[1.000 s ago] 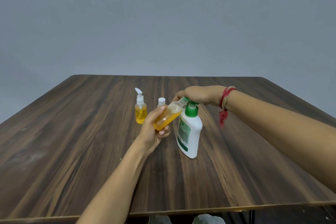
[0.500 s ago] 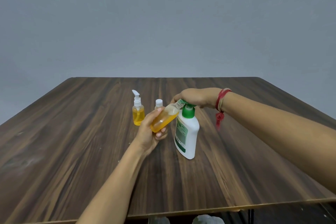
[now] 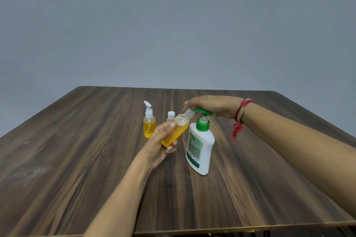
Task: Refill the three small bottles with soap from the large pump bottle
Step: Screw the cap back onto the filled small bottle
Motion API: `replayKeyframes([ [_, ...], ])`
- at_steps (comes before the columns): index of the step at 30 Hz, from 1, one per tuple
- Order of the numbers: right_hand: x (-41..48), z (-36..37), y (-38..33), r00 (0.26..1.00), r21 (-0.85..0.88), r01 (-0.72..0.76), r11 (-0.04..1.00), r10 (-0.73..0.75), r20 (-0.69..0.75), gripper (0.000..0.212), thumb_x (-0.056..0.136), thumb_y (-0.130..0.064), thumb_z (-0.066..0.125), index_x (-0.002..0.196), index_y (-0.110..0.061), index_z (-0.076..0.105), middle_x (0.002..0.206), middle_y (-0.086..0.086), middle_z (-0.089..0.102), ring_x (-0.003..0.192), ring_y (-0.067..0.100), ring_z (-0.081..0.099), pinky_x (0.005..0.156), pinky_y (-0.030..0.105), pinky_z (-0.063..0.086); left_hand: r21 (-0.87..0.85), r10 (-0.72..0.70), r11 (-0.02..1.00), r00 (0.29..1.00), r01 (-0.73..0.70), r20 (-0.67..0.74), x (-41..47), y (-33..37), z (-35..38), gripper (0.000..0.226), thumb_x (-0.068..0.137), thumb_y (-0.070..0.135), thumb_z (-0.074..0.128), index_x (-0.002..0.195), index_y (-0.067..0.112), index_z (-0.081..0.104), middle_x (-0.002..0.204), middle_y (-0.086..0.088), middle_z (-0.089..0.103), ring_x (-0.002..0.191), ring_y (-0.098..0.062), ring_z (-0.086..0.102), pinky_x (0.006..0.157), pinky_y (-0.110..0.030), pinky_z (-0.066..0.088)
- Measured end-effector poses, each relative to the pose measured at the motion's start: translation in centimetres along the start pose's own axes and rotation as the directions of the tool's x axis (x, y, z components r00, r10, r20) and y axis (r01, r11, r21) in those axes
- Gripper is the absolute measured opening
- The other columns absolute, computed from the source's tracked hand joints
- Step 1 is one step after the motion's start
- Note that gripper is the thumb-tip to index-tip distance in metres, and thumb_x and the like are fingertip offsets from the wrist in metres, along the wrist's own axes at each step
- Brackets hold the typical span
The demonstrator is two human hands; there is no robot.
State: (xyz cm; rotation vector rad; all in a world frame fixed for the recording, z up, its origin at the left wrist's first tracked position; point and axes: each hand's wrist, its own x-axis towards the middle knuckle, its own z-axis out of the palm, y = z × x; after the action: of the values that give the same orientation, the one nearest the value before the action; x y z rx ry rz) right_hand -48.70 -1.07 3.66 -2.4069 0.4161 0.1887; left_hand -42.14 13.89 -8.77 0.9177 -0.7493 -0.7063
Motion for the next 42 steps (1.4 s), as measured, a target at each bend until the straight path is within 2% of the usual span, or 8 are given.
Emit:
replayKeyframes([
  [6,-0.5,-0.8,0.5,0.972,0.121,0.124,0.985,-0.096,-0.212,0.059,0.098,-0.053,0.024,0.116,-0.013,0.063,0.121,0.005,0.061,0.1,0.015,0.057,0.077,0.023,0.042,-0.161,0.04,0.986,0.998,-0.047,-0.044,-0.3,0.3,-0.7,0.061,0.049,0.05,0.089,0.087,0.009,0.064,0.047,0.0,0.045,0.035,-0.004,0.036,0.034,-0.014,0.026],
  [8,-0.9,-1.1,0.5,0.847,0.119,0.308,0.944,-0.215,-0.486,0.043,0.1,-0.041,0.035,0.108,-0.011,0.065,0.116,0.004,0.064,0.1,0.011,0.057,0.093,0.028,0.045,-0.167,0.07,0.983,0.996,-0.077,-0.049,-0.3,0.6,-0.8,0.052,0.051,0.051,0.088,0.083,0.013,0.072,0.047,0.001,0.046,0.035,-0.003,0.036,0.036,-0.014,0.023],
  [13,-5.7,3.7,-0.7,0.447,0.013,0.671,0.741,-0.391,-0.804,0.014,0.091,-0.019,0.052,0.089,-0.023,0.065,0.091,-0.004,0.065,0.077,-0.002,0.056,0.071,0.014,0.044,-0.236,0.148,0.955,0.979,-0.179,-0.14,-0.2,1.3,-1.8,0.068,0.052,0.051,0.087,0.097,0.006,0.062,0.049,0.003,0.045,0.036,-0.003,0.036,0.036,-0.015,0.025],
  [18,-5.1,14.4,0.2,0.629,-0.182,0.537,0.824,-0.534,-0.564,0.01,0.088,-0.019,0.05,0.091,-0.02,0.06,0.089,-0.008,0.058,0.083,0.006,0.055,0.074,0.024,0.044,-0.267,0.217,0.929,0.962,-0.256,-0.168,-0.3,1.8,-2.4,0.049,0.059,0.052,0.082,0.091,0.016,0.072,0.05,0.004,0.044,0.037,-0.003,0.033,0.038,-0.017,0.021],
  [22,-0.5,16.7,2.2,0.808,-0.419,0.226,0.88,-0.41,-0.424,0.023,0.093,-0.022,0.046,0.114,-0.014,0.049,0.114,0.004,0.049,0.103,0.025,0.051,0.085,0.036,0.045,-0.251,0.221,0.931,0.956,-0.266,-0.195,-0.3,1.7,-2.4,0.052,0.059,0.052,0.082,0.093,0.014,0.071,0.051,0.004,0.046,0.038,-0.002,0.035,0.037,-0.015,0.026],
  [27,2.1,17.0,2.9,0.912,-0.539,0.13,0.832,-0.314,-0.265,0.043,0.096,-0.025,0.041,0.139,-0.02,0.036,0.127,0.01,0.047,0.115,0.033,0.045,0.091,0.043,0.044,-0.229,0.194,0.944,0.96,-0.239,-0.201,-0.3,1.5,-2.2,0.052,0.059,0.053,0.082,0.092,0.014,0.072,0.052,0.003,0.044,0.038,-0.003,0.033,0.038,-0.016,0.024],
  [34,1.7,16.6,2.5,0.87,-0.526,0.155,0.836,-0.368,-0.328,0.03,0.095,-0.023,0.049,0.123,-0.016,0.047,0.112,0.009,0.058,0.106,0.03,0.055,0.081,0.039,0.048,-0.222,0.182,0.949,0.962,-0.226,-0.202,-0.3,1.3,-2.0,0.055,0.058,0.052,0.083,0.092,0.011,0.07,0.052,0.002,0.044,0.038,-0.003,0.034,0.037,-0.016,0.028],
  [42,-7.0,12.8,-0.5,0.688,0.066,0.529,0.846,-0.382,-0.618,0.026,0.078,-0.014,0.07,0.093,-0.023,0.051,0.083,-0.013,0.06,0.077,0.004,0.062,0.066,0.017,0.052,-0.336,0.222,0.899,0.954,-0.28,-0.203,0.0,1.3,-2.2,0.054,0.059,0.05,0.083,0.094,0.011,0.068,0.049,0.003,0.042,0.036,-0.003,0.032,0.036,-0.015,0.027],
])
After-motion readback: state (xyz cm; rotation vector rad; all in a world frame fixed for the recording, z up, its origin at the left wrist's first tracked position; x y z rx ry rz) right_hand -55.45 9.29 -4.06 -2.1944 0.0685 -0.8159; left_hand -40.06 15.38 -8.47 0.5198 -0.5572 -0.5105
